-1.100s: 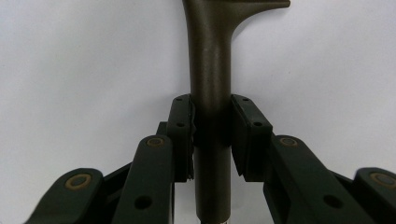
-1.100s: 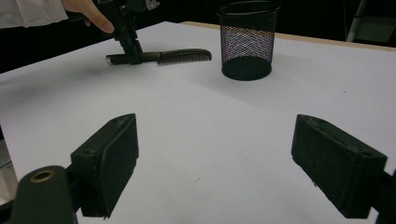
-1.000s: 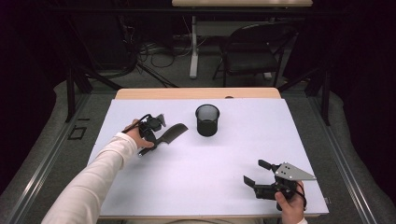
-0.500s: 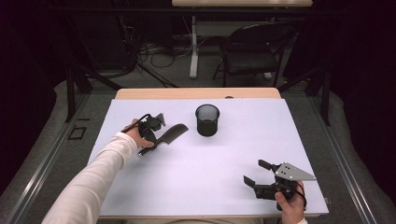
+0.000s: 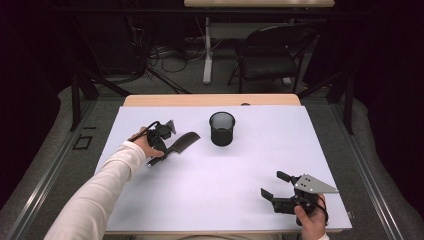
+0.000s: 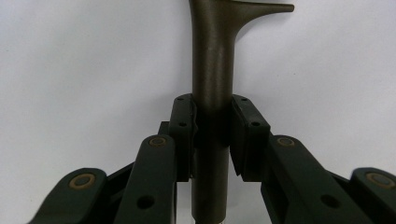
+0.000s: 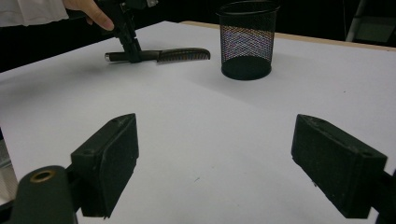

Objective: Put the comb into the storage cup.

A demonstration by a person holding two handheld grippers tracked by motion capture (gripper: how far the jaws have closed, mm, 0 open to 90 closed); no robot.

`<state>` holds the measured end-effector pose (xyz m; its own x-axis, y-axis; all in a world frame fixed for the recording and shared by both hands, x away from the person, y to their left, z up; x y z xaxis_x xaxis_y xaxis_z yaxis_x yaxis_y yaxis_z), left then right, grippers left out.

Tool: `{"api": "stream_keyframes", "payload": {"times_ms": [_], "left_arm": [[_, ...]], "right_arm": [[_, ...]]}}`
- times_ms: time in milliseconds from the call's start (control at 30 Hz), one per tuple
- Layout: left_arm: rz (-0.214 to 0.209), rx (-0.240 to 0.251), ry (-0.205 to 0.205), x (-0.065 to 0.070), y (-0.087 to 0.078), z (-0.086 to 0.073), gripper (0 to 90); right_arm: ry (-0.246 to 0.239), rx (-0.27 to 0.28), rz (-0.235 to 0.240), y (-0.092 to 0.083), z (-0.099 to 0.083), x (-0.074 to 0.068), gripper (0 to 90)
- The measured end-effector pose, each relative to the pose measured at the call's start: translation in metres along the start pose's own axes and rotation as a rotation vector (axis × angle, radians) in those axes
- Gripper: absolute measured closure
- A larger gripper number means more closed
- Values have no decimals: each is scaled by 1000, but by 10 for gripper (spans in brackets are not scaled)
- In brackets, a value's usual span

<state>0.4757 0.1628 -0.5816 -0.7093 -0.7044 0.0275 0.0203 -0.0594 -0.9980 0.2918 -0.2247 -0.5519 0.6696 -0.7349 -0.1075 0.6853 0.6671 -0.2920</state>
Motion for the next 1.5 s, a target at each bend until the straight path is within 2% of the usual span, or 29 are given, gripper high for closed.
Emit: {"api": "stream_keyframes", "payload": {"times_ms": [467,733,1500], "left_arm": [[-16,26,-21,-1,-10,-1,727],[-17,45,-20,-1,-17,-2,727],[-18,124,-29,-5,-35,-5,726]], "right_arm": [[0,5,-3,1,0,0,147],[-2,5,-4,1,0,0,147],[-2,-4,-3,1,0,0,147]]}}
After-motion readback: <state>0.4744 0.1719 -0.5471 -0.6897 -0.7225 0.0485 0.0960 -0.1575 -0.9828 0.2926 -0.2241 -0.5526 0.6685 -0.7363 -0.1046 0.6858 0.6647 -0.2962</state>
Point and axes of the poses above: each handheld gripper's, and its own axes: y roughly forward along the jaws, z roughly out of its top, x roughly to its right, the point moved 6 cm from there along y, roughly forward along the jaws, and after that the axes turned 1 degree about x, right-handed, at the moved point
